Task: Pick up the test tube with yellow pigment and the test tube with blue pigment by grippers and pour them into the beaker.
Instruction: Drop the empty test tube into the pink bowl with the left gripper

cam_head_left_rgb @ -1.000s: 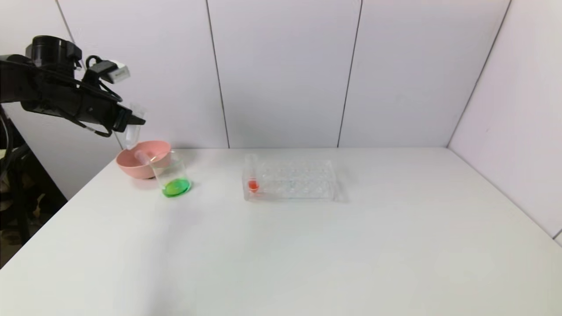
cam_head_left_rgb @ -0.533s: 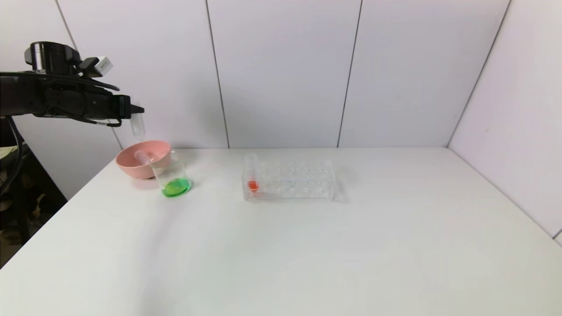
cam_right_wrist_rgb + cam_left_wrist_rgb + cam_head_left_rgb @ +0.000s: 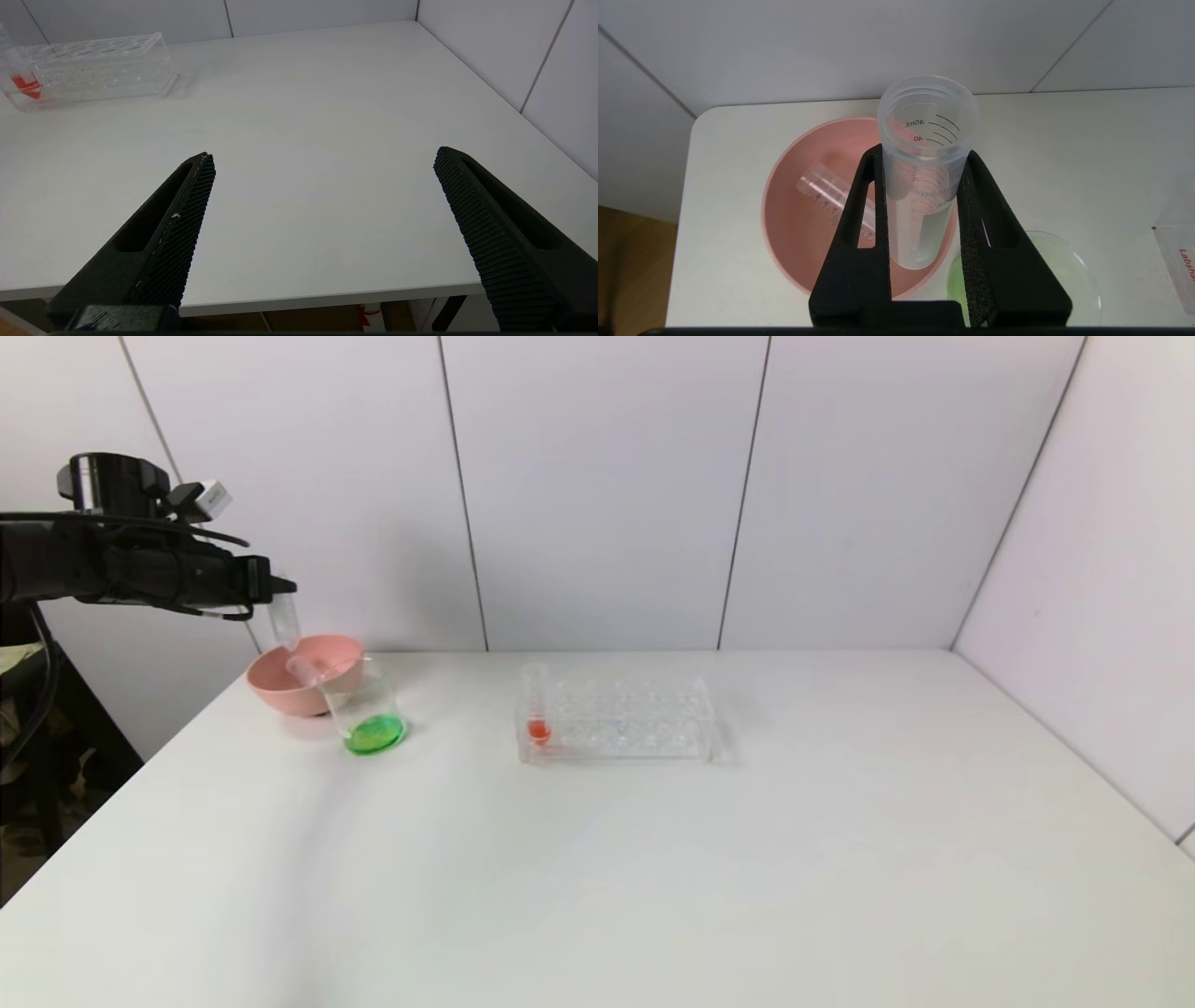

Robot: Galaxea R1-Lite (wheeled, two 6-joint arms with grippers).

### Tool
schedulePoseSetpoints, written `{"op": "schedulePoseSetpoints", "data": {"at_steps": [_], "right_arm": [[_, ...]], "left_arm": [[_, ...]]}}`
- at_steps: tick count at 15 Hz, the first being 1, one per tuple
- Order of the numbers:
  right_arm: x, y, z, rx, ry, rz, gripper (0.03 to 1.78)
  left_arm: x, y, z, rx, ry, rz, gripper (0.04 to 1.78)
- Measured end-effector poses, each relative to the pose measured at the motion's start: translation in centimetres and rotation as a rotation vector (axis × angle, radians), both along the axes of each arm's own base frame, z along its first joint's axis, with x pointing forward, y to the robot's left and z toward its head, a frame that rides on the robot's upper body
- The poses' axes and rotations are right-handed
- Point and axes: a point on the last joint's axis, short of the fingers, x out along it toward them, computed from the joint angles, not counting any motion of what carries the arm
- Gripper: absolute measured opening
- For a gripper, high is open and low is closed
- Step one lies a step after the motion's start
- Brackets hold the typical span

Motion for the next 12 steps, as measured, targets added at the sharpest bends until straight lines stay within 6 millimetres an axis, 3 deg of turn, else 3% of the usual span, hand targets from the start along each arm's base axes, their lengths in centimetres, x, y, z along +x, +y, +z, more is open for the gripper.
{"op": "schedulePoseSetpoints", "data": {"at_steps": [3, 6, 8, 12], "right_arm": [[0.0, 0.0, 0.0, 0.0, 0.0, 0.0, 1.71], [0.0, 0.0, 0.0, 0.0, 0.0, 0.0, 1.71], [0.0, 0.0, 0.0, 0.0, 0.0, 0.0, 1.71], [0.0, 0.0, 0.0, 0.0, 0.0, 0.0, 1.71]], "left_arm": [[0.31, 0.33, -0.55, 0.004, 0.01, 0.003, 0.44], [0.38, 0.74, -0.8, 0.003, 0.015, 0.009, 0.58], [0.45, 0.65, -0.85, 0.003, 0.015, 0.006, 0.81], [0.42, 0.78, -0.84, 0.01, 0.012, 0.002, 1.44]]}}
